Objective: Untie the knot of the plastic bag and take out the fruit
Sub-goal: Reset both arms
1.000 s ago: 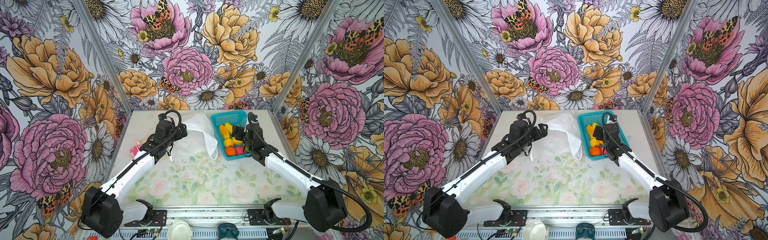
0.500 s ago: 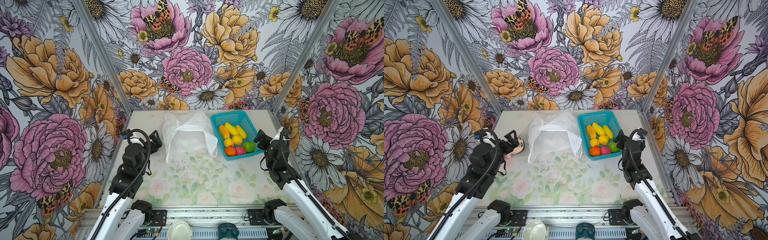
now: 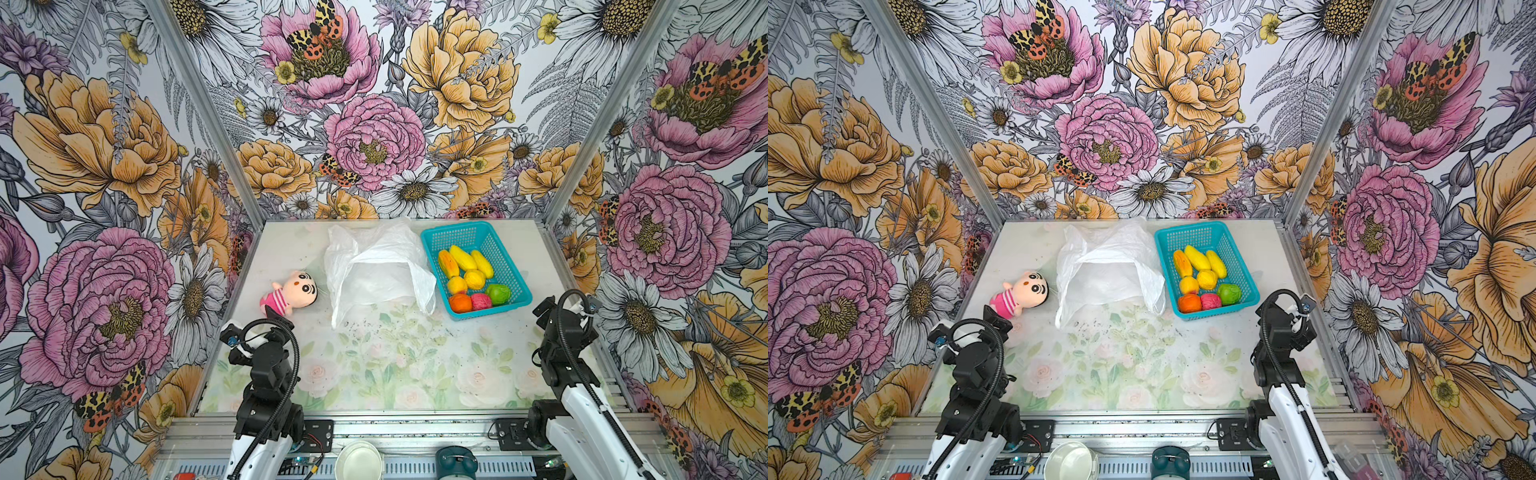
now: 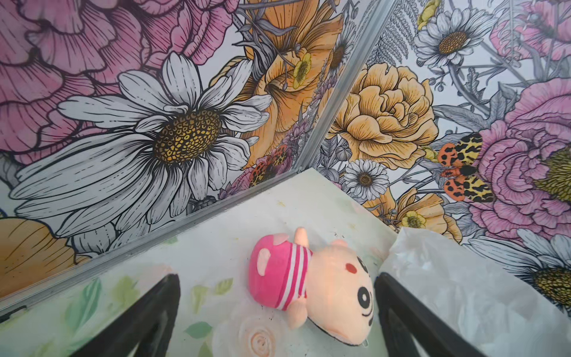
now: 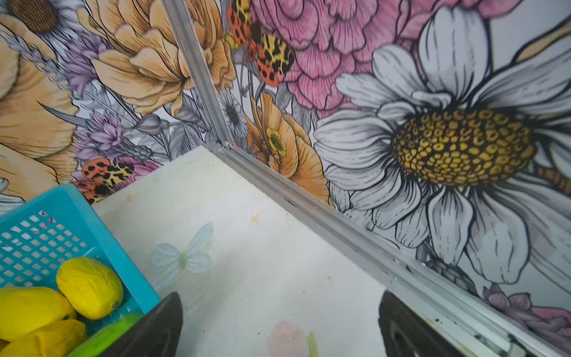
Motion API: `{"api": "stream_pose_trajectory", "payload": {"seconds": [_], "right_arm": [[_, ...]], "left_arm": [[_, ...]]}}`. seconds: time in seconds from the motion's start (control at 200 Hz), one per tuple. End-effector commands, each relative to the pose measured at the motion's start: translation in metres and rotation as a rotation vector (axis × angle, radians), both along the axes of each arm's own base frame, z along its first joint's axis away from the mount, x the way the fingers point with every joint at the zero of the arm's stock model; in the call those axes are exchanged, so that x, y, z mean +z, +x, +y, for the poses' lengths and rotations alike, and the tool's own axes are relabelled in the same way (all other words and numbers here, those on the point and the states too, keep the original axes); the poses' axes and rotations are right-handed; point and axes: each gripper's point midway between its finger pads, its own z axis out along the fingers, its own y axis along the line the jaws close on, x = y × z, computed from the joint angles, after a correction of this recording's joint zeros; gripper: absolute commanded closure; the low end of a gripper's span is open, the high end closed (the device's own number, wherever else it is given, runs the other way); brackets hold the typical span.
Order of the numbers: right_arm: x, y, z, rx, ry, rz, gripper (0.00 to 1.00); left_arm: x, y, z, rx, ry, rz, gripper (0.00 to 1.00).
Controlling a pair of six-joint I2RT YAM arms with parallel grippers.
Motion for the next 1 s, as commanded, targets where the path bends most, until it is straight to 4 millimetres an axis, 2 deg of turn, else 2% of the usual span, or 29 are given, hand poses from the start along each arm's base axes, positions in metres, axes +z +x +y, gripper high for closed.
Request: {"api": "stream_pose_trajectory", "payload": {"seconds": [0.0,0.12,0.265,0.415,0.51,0.61,0.645,0.72,0.995], "right_arm": [[0.009,0.028,0.024,0.200,-0.063,-0.079,0.02],[0.014,0.035,0.028,0.227,-0.091,-0.118,0.02],[0.019,0.038,0.027,0.226,-0.126,-0.194,0.02],[0.019,0.061,0.036,0.296,-0.153,-0.186,0.02],[0.022,0.068,0.039,0.313,-0.173,-0.240,0.02],[0.010,0.080,0.034,0.291,-0.170,-0.258,0.01],[0.008,0.090,0.045,0.381,-0.170,-0.262,0.02],[-0.001,0.102,0.048,0.407,-0.152,-0.196,0.03],[-0.008,0.105,0.046,0.372,-0.164,-0.171,0.01]], "left_arm": [[-0.008,0.021,-0.007,-0.064,0.066,0.028,0.01],[-0.024,0.035,-0.011,-0.100,0.087,0.025,0.01],[-0.031,0.046,-0.014,-0.139,0.108,0.019,0.01],[-0.033,0.057,-0.008,-0.125,0.114,0.038,0.01],[-0.036,0.070,-0.007,-0.149,0.101,0.044,0.01],[-0.038,0.085,-0.007,-0.167,0.087,0.053,0.01],[-0.039,0.091,-0.008,-0.178,0.087,0.055,0.01],[-0.039,0.103,-0.013,-0.209,0.101,0.063,0.01],[-0.034,0.130,-0.024,-0.260,0.207,0.072,0.01]]}}
